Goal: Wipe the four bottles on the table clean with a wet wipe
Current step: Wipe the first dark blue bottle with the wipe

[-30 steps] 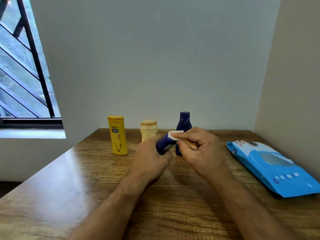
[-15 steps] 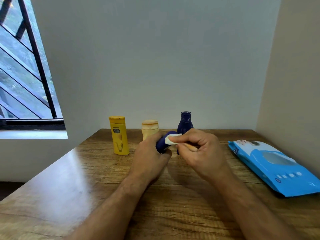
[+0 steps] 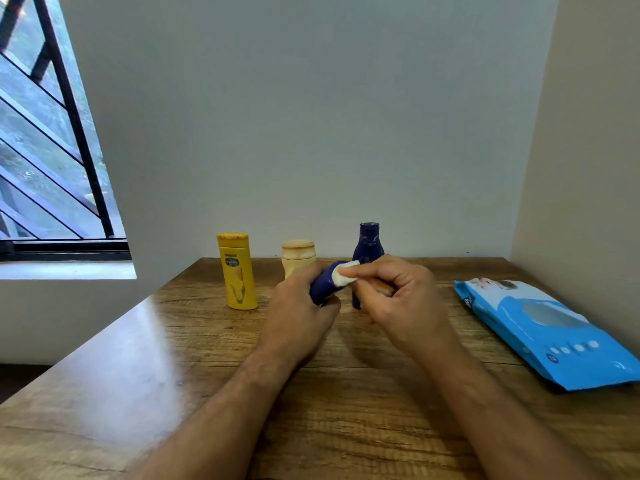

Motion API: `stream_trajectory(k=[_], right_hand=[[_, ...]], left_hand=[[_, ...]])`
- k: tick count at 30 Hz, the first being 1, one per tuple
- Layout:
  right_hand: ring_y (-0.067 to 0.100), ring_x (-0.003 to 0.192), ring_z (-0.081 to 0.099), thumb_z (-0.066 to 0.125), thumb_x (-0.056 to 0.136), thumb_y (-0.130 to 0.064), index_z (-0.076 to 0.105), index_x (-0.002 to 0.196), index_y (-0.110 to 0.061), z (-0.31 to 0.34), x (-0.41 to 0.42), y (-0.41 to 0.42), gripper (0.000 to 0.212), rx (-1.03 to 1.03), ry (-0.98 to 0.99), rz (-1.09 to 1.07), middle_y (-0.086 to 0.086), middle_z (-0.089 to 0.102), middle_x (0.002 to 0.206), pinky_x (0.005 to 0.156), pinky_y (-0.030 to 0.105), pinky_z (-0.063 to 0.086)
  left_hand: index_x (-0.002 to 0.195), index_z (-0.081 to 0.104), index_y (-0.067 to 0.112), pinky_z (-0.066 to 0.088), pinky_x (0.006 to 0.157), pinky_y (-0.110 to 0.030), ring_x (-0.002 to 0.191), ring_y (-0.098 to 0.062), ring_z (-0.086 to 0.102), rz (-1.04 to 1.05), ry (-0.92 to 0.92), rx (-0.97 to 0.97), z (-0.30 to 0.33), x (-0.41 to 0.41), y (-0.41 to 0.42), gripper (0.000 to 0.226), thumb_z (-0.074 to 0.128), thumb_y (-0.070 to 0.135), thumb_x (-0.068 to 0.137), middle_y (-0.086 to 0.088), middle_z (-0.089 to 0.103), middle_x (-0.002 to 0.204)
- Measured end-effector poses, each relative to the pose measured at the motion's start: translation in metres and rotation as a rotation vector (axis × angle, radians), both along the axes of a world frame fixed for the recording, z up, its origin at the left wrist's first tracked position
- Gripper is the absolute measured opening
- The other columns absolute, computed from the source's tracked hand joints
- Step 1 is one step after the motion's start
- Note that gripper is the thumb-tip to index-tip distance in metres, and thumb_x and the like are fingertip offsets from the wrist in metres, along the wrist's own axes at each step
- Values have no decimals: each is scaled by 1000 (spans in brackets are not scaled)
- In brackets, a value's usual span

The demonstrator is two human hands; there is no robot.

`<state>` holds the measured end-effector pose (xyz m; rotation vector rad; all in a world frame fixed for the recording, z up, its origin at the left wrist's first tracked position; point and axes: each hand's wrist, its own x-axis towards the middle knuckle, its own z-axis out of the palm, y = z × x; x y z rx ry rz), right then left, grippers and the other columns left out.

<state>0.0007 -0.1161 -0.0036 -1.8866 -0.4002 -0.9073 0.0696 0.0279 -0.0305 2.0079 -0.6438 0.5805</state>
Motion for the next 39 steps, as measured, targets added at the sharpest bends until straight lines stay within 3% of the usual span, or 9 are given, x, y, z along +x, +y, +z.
stream_trajectory(k=[5, 8, 14, 20, 26, 31, 34, 36, 39], right_hand=[[5, 77, 65, 71, 83, -1, 77, 97, -19, 1, -2, -3, 24, 20, 0, 3, -12, 70, 87, 63, 12, 47], [4, 75, 63, 72, 81, 1, 78, 96, -15, -1, -5, 4, 23, -68, -46, 31, -14, 67, 84, 64, 8, 43], [2, 81, 64, 69, 83, 1, 76, 97, -20, 2, -1, -3, 26, 41, 8, -34, -13, 68, 89, 67, 15, 51], [7, 81, 63, 71, 81, -1, 77, 97, -19, 2, -4, 3, 25, -125, -116, -50, -12, 67, 89, 69, 9, 46], [5, 88, 63, 71, 83, -1, 71, 96, -23, 3, -6, 1, 26, -23, -56, -90, -12, 67, 93, 69, 14, 53], [1, 82, 61, 71, 80, -3, 77, 98, -16, 1, -6, 8, 23, -219, -183, -80, -9, 67, 90, 71, 5, 43], [3, 85, 60, 69, 86, -5, 74, 105, -23, 1, -2, 4, 27, -125, -126, -167, -9, 65, 91, 71, 6, 45], [2, 84, 59, 67, 88, -5, 73, 109, -23, 1, 0, 1, 28, -53, -115, -200, -11, 62, 90, 69, 8, 46], [7, 81, 59, 65, 89, -4, 74, 110, -22, 1, -1, 3, 28, -78, -103, -97, -12, 61, 90, 66, 13, 48]], left_hand=[[116, 58, 50, 57, 87, -38, 96, -4, 63, -23, -3, -48, 0, -2, -1, 49, 76, 18, 82, 17, 68, 103], [121, 60, 44, 58, 85, -40, 96, -5, 64, -45, -36, -12, -1, -2, 2, 49, 77, 19, 83, 17, 69, 104], [118, 62, 35, 56, 83, -40, 91, -8, 61, -23, -74, 1, 2, 0, 4, 46, 77, 14, 79, 14, 67, 99], [121, 63, 32, 56, 86, -41, 98, -10, 63, -77, -109, 28, 1, 1, 9, 46, 77, 14, 82, 11, 68, 108], [116, 61, 37, 49, 76, -26, 88, -5, 60, -77, -103, -46, 4, 1, 6, 44, 75, 11, 82, 19, 64, 94], [123, 61, 38, 57, 87, -37, 99, -7, 64, -87, -102, -9, 1, 1, 9, 47, 77, 17, 84, 15, 68, 108], [118, 62, 33, 55, 85, -41, 94, -10, 61, -62, -110, 28, 2, 2, 7, 44, 74, 12, 81, 12, 67, 103], [113, 57, 42, 55, 84, -39, 93, -8, 61, -72, -99, 12, 3, -1, 4, 47, 74, 12, 80, 16, 65, 100], [113, 57, 44, 56, 84, -39, 92, -8, 61, -81, -98, -11, 2, -1, 3, 50, 74, 12, 80, 17, 64, 99]])
